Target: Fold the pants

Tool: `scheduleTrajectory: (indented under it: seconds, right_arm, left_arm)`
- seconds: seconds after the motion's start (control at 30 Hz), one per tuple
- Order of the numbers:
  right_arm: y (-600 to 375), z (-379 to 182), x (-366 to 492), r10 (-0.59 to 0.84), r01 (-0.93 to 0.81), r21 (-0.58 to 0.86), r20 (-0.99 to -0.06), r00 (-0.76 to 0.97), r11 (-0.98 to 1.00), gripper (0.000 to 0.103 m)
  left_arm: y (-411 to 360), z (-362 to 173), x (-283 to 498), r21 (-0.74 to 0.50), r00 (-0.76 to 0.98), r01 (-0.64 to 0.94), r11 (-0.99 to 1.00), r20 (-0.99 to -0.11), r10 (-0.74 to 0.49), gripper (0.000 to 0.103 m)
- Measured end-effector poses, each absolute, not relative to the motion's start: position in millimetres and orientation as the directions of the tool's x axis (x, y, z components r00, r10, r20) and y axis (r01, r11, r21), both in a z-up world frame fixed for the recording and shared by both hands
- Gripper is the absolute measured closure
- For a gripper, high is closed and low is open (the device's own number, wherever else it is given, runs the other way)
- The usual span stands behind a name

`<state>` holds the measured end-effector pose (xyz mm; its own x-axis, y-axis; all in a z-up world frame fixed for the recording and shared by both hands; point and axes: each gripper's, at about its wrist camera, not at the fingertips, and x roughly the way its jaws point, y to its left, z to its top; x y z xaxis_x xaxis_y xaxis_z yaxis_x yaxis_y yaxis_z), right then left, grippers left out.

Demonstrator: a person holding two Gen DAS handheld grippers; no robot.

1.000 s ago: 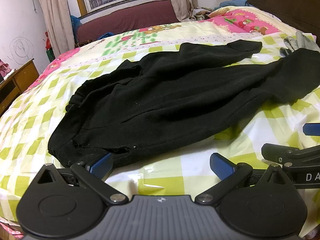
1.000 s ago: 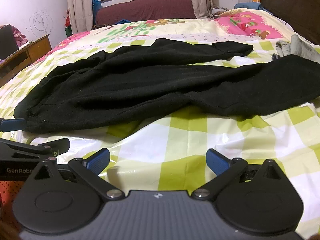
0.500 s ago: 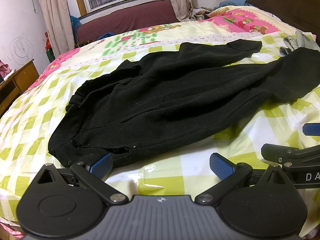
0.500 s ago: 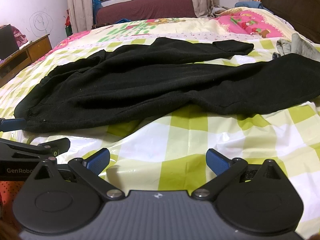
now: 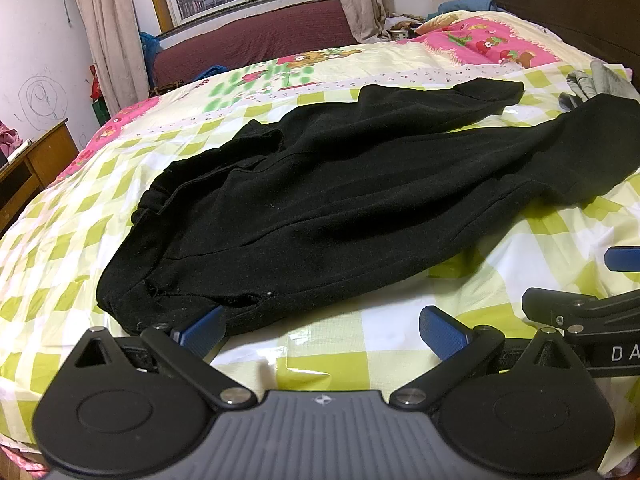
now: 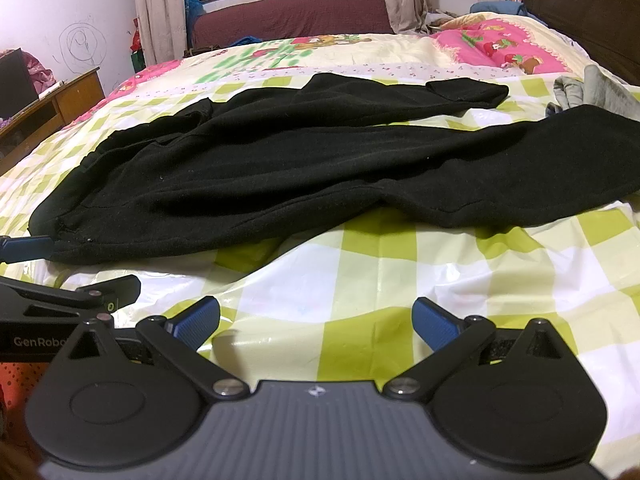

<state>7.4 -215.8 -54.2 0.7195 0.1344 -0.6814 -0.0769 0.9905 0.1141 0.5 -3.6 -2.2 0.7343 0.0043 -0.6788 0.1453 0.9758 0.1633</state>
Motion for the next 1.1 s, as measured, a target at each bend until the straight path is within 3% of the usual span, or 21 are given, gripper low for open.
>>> scheduleTrajectory:
  seconds: [0.9, 1.1]
  right_arm:
    - [-197, -42, 21, 0.183, -0.157, 0.099, -0.653, 0.735, 0.983, 0.001]
    - [-168, -38, 37, 0.231, -0.262, 0.047, -0.635, 0.737, 0.964, 0.001]
  left_arm:
    - [20, 8, 6, 0.118, 0.742, 0.094, 0.989, -0.67, 0.009, 0.0]
    - [54, 25, 11, 0.206, 0.795, 0.005, 0.979, -0.594, 0.121, 0.0]
